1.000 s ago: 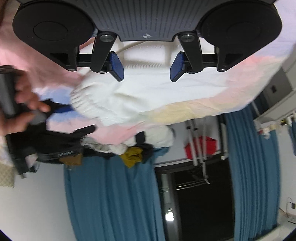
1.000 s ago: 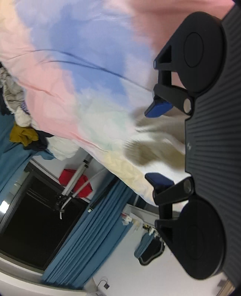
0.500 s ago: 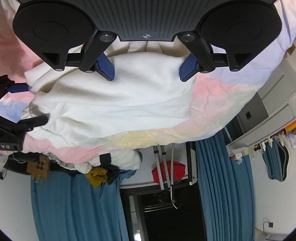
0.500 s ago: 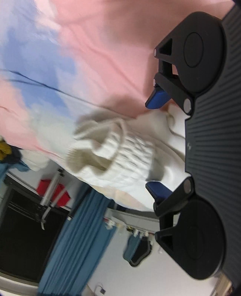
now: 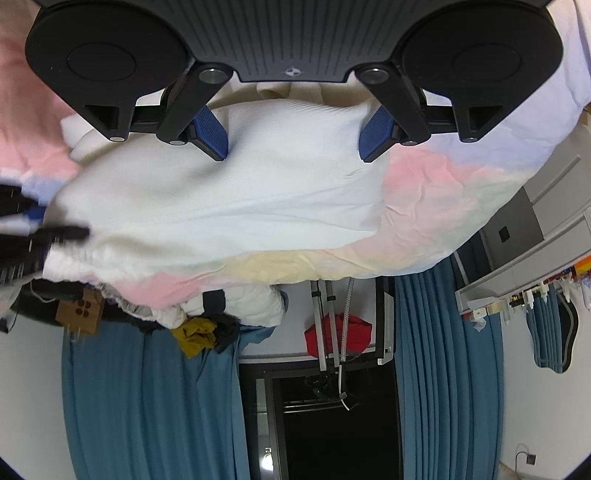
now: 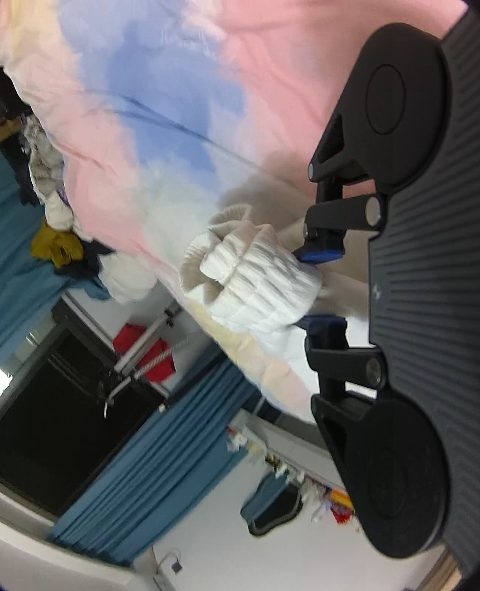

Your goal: Fold clothes

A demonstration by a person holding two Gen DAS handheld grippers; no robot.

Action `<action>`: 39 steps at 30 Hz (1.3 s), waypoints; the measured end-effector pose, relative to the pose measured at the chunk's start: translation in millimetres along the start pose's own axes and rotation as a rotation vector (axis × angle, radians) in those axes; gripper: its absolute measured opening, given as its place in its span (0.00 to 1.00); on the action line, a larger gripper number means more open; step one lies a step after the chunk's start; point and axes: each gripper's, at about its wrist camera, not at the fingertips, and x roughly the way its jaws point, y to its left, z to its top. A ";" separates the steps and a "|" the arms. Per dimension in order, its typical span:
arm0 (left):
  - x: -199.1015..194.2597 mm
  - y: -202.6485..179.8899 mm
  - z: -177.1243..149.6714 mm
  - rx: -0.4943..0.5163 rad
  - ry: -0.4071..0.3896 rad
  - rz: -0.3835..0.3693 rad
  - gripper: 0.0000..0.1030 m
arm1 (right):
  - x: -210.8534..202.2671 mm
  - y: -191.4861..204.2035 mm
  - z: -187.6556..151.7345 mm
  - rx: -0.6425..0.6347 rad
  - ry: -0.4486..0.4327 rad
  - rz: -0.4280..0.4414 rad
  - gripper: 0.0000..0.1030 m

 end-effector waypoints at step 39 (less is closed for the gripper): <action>37.8 89.6 5.8 -0.466 0.180 -0.151 0.96 | 58.8 -21.9 -20.3 0.138 0.164 0.203 0.85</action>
